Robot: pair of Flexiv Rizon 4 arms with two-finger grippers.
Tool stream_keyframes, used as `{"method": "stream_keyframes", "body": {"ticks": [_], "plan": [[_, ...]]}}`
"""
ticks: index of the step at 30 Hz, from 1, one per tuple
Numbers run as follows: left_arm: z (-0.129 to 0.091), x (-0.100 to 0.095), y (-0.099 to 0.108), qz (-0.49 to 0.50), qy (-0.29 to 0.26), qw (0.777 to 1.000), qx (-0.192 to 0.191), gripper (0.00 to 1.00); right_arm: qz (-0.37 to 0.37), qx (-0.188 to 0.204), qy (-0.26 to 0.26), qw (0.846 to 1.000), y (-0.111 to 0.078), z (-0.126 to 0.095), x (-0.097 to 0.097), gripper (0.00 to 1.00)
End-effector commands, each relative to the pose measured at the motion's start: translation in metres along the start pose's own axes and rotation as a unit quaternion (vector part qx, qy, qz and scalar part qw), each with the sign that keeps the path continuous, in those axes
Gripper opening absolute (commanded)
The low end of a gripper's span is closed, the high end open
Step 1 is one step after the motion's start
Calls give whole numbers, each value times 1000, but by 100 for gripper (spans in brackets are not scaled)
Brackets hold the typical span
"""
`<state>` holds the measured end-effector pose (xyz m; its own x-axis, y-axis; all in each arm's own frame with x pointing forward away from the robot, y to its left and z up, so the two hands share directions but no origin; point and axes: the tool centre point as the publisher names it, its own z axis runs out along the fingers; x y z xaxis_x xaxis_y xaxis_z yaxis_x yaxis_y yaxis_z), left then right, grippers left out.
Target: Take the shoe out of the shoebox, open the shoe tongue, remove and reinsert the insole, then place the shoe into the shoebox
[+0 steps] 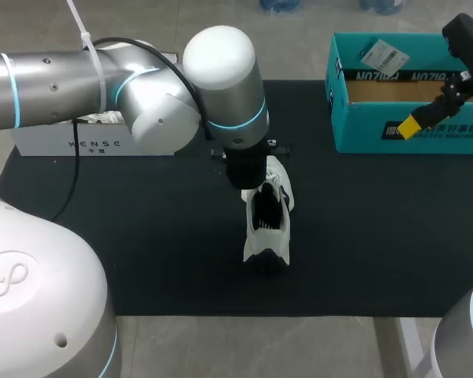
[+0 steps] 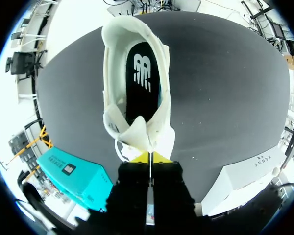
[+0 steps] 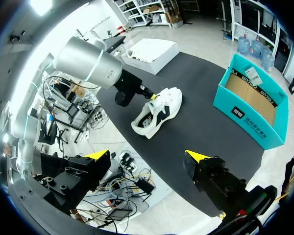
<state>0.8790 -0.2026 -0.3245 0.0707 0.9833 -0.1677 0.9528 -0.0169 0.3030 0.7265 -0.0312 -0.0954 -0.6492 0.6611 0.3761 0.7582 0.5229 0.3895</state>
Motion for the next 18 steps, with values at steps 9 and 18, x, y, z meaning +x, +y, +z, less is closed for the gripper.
{"method": "stream_keyframes", "body": {"ticks": [9,18], "plan": [[-36,28,-16,-203,15,979,11,0,0,2,1,1000,2,1,-1,100],[-44,31,-27,-254,-24,966,36,100,0,2,1,1000,2,1,-1,100]]}}
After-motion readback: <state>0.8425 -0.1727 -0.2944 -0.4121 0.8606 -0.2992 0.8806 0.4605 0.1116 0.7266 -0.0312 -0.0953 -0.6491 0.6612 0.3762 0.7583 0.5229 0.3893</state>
